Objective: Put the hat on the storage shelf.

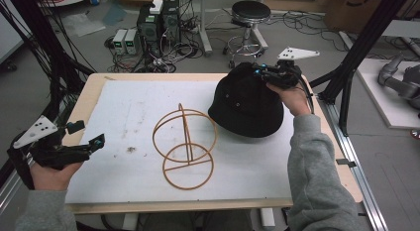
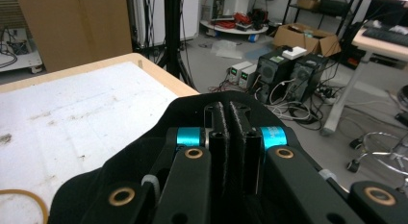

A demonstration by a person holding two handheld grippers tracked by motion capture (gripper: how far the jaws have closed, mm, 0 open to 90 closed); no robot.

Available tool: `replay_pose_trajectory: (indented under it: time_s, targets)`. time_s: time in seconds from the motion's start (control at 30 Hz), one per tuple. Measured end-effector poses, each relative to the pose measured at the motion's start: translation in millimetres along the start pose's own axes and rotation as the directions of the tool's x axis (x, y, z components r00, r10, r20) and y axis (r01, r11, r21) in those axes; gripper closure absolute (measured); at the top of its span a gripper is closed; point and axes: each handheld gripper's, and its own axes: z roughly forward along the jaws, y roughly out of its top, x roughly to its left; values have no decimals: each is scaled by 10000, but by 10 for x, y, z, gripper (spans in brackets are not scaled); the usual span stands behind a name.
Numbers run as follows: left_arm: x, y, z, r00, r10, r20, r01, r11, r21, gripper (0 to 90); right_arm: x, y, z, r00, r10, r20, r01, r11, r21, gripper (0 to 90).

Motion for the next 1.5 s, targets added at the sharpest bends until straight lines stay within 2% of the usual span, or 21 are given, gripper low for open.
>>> replay_pose_trajectory:
  time_s: [0.2,0.4,0.63,0.67,0.87,0.97,1.07,1.17,1.23,1.27,1.3,1.37,1.5]
  targets:
    - [-11,5,-1,10000,-16,63,17,10000,-52,124,115,180,-241,9996,-278,-8,278,9996,73,874]
    - [-21,20,-16,9999,-1,115,2,9999,-131,124,184,320,-375,9990,-450,-37,450,9990,-1,874]
    - [-26,27,-15,9998,-63,206,67,9998,-186,124,315,586,-605,9977,-679,-9,679,9977,-15,874]
    - [-26,28,-15,9998,-55,212,59,9998,-182,124,357,670,-681,9967,-808,33,808,9967,-28,873]
    - [-24,19,-27,9996,-184,213,189,9996,-219,124,468,839,-814,9949,-998,128,999,9950,-68,873]
    - [-30,21,-24,9996,-159,236,164,9997,-199,124,550,995,-932,9926,-1205,138,1208,9924,-232,873]
    - [-42,25,-19,9996,-125,270,130,9997,-190,123,583,1060,-976,9914,-1303,139,1306,9910,-278,873]
    - [-48,29,-19,9995,-119,284,124,9997,-187,123,650,1162,-1037,9895,-1446,-14,1445,9890,-332,873]
    - [-50,30,-18,9995,-101,284,106,9998,-185,123,701,1226,-1069,9876,-1554,-200,1545,9871,-415,873]
    - [-49,29,-18,9995,-110,286,115,9998,-173,124,750,1296,-1105,9853,-1641,-466,1615,9853,-558,873]
    - [-50,28,-17,9995,-121,281,126,9998,-161,124,750,1296,-1105,9853,-1641,-466,1615,9853,-558,873]
    - [-46,28,-18,9996,-184,194,186,9998,-124,124,823,1389,-1135,9800,-1858,-714,1806,9808,-733,873]
    - [-37,24,-31,9995,-258,154,261,9995,-172,124,920,1496,-1160,9735,-2134,-825,2056,9741,-936,874]
